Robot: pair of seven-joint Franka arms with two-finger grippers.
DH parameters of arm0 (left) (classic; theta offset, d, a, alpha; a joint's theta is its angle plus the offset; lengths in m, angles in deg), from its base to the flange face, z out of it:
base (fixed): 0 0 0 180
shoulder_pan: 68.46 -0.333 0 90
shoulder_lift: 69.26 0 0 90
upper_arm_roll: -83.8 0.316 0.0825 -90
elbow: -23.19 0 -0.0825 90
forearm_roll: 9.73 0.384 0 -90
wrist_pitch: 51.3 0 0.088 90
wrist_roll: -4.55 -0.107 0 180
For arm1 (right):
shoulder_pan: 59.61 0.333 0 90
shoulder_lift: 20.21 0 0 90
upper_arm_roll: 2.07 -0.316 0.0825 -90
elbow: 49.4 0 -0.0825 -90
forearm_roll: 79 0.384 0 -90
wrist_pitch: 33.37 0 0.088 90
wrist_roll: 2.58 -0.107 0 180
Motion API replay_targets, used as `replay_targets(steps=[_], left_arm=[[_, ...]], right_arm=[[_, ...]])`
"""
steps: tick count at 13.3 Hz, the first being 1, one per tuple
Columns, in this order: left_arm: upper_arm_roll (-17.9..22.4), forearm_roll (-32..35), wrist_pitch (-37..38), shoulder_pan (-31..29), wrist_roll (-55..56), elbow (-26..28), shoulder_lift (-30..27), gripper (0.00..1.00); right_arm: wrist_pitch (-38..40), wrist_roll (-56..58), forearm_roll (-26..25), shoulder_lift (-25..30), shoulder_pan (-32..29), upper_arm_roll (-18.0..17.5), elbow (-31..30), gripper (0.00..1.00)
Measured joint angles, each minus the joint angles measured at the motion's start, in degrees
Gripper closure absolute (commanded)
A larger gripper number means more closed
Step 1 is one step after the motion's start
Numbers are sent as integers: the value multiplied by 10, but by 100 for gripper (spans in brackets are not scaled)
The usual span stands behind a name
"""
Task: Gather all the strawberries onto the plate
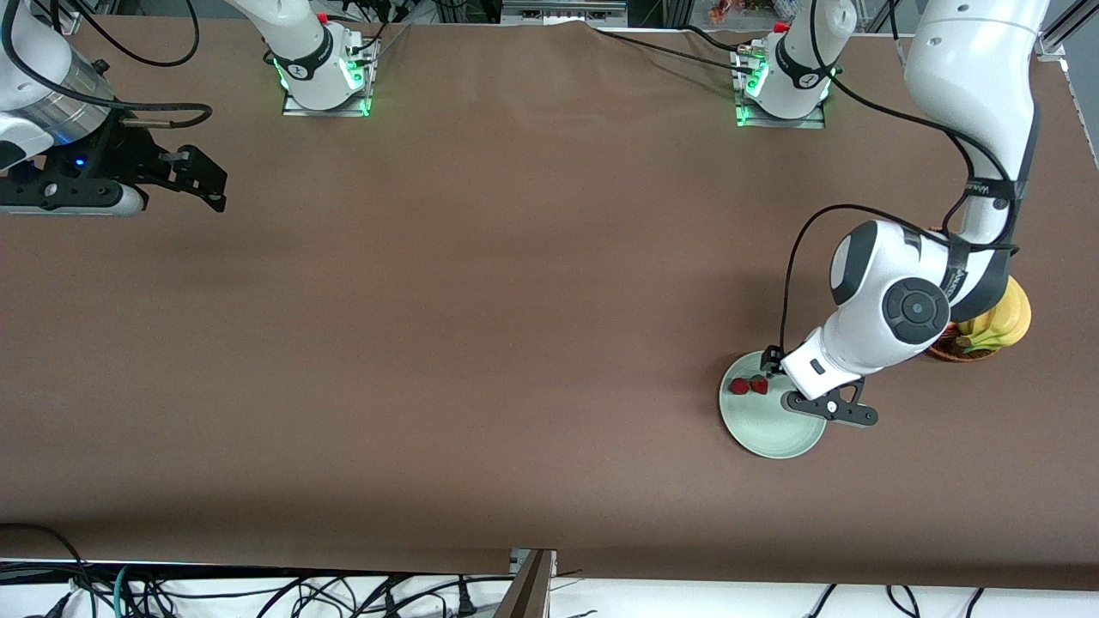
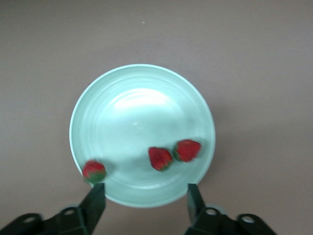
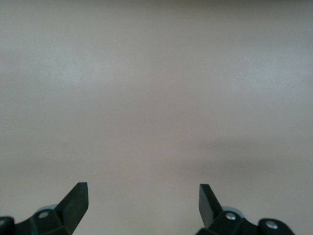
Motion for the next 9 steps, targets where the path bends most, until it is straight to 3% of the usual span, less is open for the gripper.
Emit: replay_targets(steps=[4, 9], left_arm=[[-11, 0, 216, 3, 1, -63, -77, 0], [-8, -25, 388, -9, -2, -82, -184, 0]], right_arm=[[-1, 0, -1, -4, -1, 0, 4, 0], [-16, 0, -1, -12, -1, 1, 5, 0]])
